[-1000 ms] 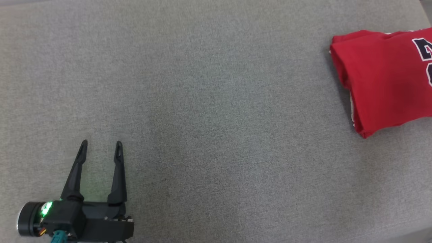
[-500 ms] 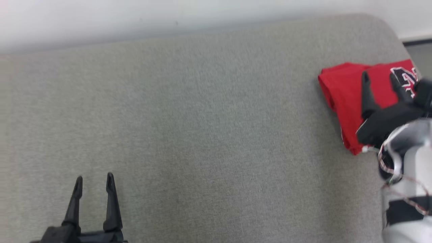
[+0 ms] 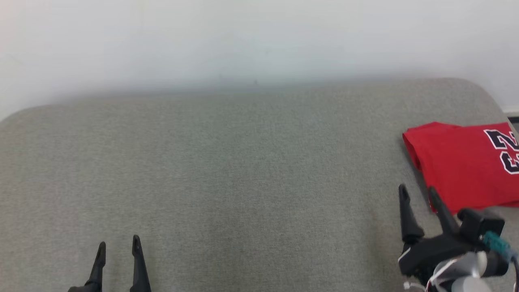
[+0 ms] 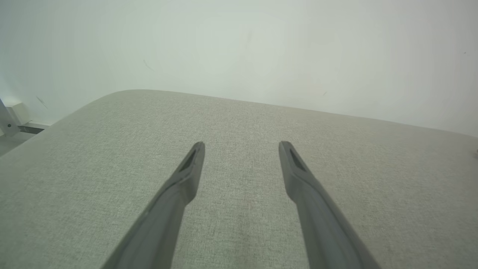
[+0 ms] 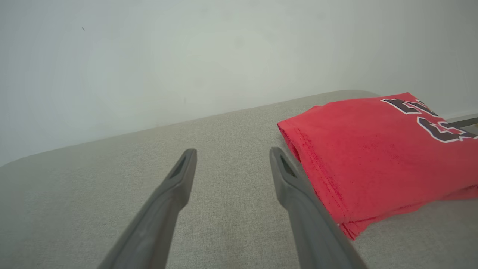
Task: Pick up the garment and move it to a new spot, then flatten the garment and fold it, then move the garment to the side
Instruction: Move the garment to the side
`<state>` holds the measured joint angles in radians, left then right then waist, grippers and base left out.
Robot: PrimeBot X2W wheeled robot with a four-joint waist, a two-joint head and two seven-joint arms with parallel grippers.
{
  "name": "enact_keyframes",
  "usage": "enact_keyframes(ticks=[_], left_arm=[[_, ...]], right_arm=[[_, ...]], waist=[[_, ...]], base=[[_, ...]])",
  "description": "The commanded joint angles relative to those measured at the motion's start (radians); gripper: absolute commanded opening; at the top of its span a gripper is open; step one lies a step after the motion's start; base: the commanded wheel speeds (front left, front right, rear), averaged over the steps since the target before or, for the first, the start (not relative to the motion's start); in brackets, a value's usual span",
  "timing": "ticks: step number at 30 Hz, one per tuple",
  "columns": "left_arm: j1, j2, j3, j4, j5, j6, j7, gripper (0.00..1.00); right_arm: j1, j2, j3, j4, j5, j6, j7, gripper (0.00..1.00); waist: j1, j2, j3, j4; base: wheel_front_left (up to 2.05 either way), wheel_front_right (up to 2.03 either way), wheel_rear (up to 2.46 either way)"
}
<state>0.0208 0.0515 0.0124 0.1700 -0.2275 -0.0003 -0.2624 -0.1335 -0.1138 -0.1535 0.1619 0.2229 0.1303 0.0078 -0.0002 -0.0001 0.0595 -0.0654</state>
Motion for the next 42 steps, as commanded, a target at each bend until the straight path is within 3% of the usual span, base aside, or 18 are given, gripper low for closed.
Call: enact_keyframes(ticks=[1, 14, 42], left_arm=[[0.019, -0.002, -0.001, 0.009, -0.005, -0.002, -0.003, 1.00], [0.064, -0.002, -0.007, 0.041, -0.004, -0.006, -0.003, 1.00], [0.064, -0.002, -0.012, 0.026, -0.011, -0.006, -0.003, 1.00]], right_arm=[[0.038, 0.017, 0.013, -0.015, 0.005, 0.001, -0.012, 1.00], [0.156, 0.021, 0.087, -0.043, -0.036, 0.001, -0.042, 1.00], [0.176, 0.063, 0.066, -0.074, -0.009, 0.001, -0.064, 1.00]], waist=[[0.0002, 0.0001, -0.057, 0.053], [0.0002, 0.0001, -0.083, 0.075], [0.0002, 0.0001, -0.067, 0.062]], base=[[0.00, 0.00, 0.00], [0.00, 0.00, 0.00], [0.00, 0.00, 0.00]])
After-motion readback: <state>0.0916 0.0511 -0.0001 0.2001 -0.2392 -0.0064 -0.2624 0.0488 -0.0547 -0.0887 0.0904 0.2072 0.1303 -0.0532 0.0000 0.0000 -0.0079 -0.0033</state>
